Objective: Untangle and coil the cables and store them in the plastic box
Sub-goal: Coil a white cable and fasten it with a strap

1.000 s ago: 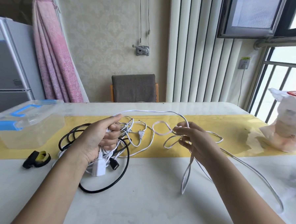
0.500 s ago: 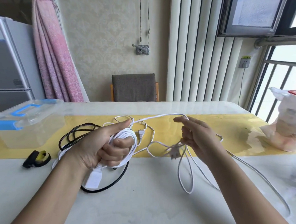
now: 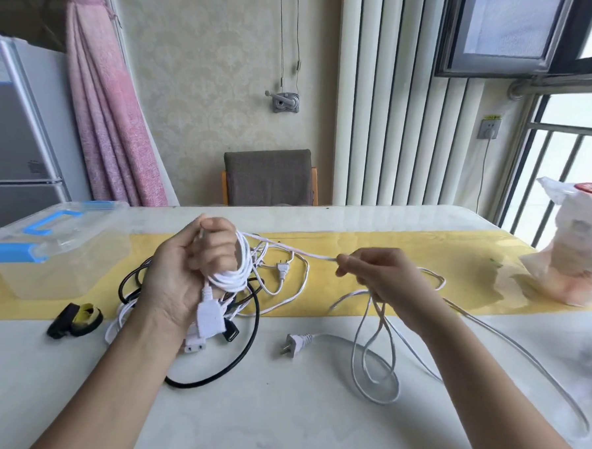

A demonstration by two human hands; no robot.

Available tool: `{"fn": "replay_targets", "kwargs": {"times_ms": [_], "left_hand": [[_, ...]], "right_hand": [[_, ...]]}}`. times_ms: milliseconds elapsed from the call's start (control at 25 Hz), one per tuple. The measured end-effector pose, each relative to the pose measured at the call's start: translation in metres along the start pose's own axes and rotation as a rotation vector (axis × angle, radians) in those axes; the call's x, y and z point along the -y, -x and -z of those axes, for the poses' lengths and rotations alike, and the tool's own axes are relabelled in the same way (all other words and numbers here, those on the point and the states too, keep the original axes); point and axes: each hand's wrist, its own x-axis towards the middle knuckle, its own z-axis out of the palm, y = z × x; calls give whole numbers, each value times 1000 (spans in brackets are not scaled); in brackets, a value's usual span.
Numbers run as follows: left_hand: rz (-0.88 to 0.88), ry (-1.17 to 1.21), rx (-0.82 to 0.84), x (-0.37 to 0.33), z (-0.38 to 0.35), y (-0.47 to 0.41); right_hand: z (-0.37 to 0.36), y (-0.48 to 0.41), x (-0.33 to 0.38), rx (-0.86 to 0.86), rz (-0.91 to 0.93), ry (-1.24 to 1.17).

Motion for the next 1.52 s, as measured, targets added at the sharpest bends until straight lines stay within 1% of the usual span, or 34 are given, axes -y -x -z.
{"fn": "replay_targets", "kwargs": {"times_ms": [80,120,160,240,280,360,440,520,560,600,640,680,800,880,960,1040,1080,1160,1200,1240,1320,1400,1440,1520], "left_hand": [[-171,153,8,0,3,-3],[-270,153,-9,2,3,-5],[-376,71,-92,2,0,-7],[-542,-257,-333,6,-5,-12],[-592,-449,-427,10,-7,-14],[-638,-840,-523,22,-6,-19],[-653,-1309,-542,36,2,-21],[-602,-1786,-493,46,8,-20],[-550,-1958,-459,50,8,-19],[-495,-2049,-417,52,6,-18],[-426,-2064,-387,54,4,-17],[-332,-2029,-375,56,-1,-16],[-51,-1805,-418,63,-18,-12],[101,-1706,-449,65,-26,-10],[276,-1612,-445,63,-30,-8],[479,-1549,-364,58,-33,-3],[569,-1515,-281,56,-34,1],[663,-1389,-111,53,-36,7],[668,-1302,-45,52,-36,9],[661,-1199,10,48,-34,10],[650,-926,135,41,-27,9],[649,-632,320,33,-22,6],[631,-523,387,30,-22,4],[572,-382,425,24,-22,4]], "right_hand": [[-14,6,1,139,66,259],[-23,10,0,201,94,341],[-31,13,1,248,116,389],[-42,17,2,312,156,404],[-45,19,4,340,175,383],[-45,23,7,408,204,317],[-45,25,10,476,229,289],[-45,26,11,515,259,299],[-44,26,12,521,273,305],[-44,26,13,516,289,302],[-43,27,14,488,309,288],[-42,27,14,424,333,266],[-37,25,15,114,486,277],[-33,23,16,-93,641,392],[-26,18,15,-311,763,529],[-13,13,12,-510,795,590],[-6,12,12,-588,785,594],[4,11,13,-672,692,525],[7,11,14,-652,595,433],[7,10,15,-583,474,315],[2,9,18,-370,271,121],[-2,8,18,-195,177,-21],[-2,8,18,-125,151,-92],[2,9,18,-7,107,-194]]}}
